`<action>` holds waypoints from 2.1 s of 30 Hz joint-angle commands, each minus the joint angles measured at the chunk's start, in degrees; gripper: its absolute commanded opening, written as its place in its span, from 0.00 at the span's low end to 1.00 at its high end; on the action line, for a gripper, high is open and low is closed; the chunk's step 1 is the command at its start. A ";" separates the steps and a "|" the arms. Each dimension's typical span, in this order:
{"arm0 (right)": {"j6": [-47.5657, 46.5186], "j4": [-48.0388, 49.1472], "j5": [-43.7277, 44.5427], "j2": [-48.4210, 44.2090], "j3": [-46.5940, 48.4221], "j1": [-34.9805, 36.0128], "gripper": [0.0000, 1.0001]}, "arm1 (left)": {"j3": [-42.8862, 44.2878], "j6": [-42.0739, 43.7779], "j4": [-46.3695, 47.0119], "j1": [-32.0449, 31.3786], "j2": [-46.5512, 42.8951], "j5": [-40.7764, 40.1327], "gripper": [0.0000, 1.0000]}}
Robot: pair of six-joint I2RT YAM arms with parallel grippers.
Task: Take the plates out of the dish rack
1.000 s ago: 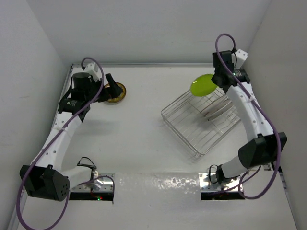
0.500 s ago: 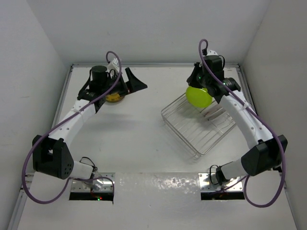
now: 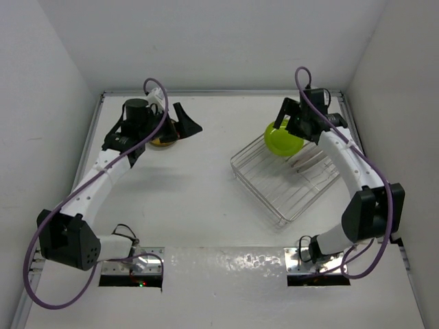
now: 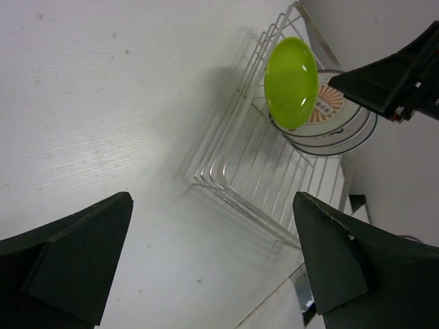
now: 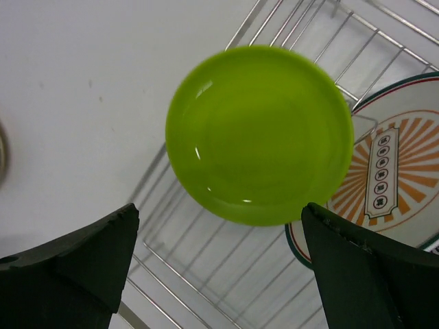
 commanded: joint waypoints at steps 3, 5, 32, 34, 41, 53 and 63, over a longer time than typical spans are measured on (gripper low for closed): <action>-13.95 4.98 -10.76 2.93 3.88 0.61 0.99 | -0.99 8.02 -6.48 0.27 -3.94 -1.07 1.00; -22.57 0.61 -10.98 5.49 10.11 0.35 0.99 | -2.21 10.40 -7.28 0.27 -5.35 -0.53 1.00; -43.89 -20.50 -52.02 37.84 38.80 -22.94 0.94 | -14.09 11.81 -1.57 0.18 -8.78 5.80 1.00; -44.68 -20.94 -52.46 38.55 38.45 -22.86 0.93 | -14.09 11.72 -1.57 0.18 -8.78 5.71 1.00; -47.41 -24.10 -51.94 41.09 39.59 -21.01 0.81 | -14.35 11.72 -1.66 0.18 -8.69 5.53 1.00; -49.52 -25.25 -52.20 42.24 38.10 -20.48 0.49 | -14.00 11.46 -1.48 0.18 -7.64 6.59 1.00; -48.03 -23.84 -51.23 42.33 36.52 -20.57 0.09 | -14.00 11.37 -1.66 0.18 -7.38 6.15 1.00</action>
